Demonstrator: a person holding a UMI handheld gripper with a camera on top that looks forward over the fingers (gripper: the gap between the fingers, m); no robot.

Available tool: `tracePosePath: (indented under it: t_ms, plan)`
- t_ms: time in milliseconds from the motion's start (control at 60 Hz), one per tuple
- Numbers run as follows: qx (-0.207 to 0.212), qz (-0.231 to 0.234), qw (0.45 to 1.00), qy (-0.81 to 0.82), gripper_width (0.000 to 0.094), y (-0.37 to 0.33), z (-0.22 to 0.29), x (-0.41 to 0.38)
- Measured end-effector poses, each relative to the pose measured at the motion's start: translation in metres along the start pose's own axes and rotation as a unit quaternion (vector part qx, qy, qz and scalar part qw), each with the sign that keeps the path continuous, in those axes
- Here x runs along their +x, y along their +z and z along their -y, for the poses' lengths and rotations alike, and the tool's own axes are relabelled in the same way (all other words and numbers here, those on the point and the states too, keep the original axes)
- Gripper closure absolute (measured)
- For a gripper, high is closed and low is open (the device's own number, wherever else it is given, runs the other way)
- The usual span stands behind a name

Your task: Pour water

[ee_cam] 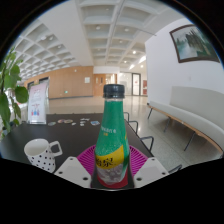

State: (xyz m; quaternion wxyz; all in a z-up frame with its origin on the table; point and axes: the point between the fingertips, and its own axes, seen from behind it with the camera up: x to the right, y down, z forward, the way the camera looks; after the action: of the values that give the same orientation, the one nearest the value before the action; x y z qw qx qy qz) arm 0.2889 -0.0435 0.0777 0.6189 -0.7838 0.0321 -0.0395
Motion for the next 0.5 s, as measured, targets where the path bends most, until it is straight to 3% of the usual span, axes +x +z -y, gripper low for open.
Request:
tracePosePath:
  t_ms: [100, 150, 183, 217, 267, 500]
  plan:
    - [-0.002, -0.004, 1.000, -0.001, 0.0401, 0.004, -0.001, 0.000]
    - [-0.033, -0.014, 0.999, 0.000, 0.0315, 0.000, -0.011, 0.003]
    - [-0.058, -0.019, 0.998, 0.002, 0.0226, -0.002, -0.018, 0.004]
    - [-0.070, -0.021, 0.997, 0.004, 0.0069, -0.006, -0.020, 0.005]
    - [-0.077, -0.028, 0.997, 0.003, 0.0099, -0.012, -0.018, 0.006]
    - [-0.077, -0.057, 0.995, -0.033, 0.0078, -0.099, 0.019, 0.006]
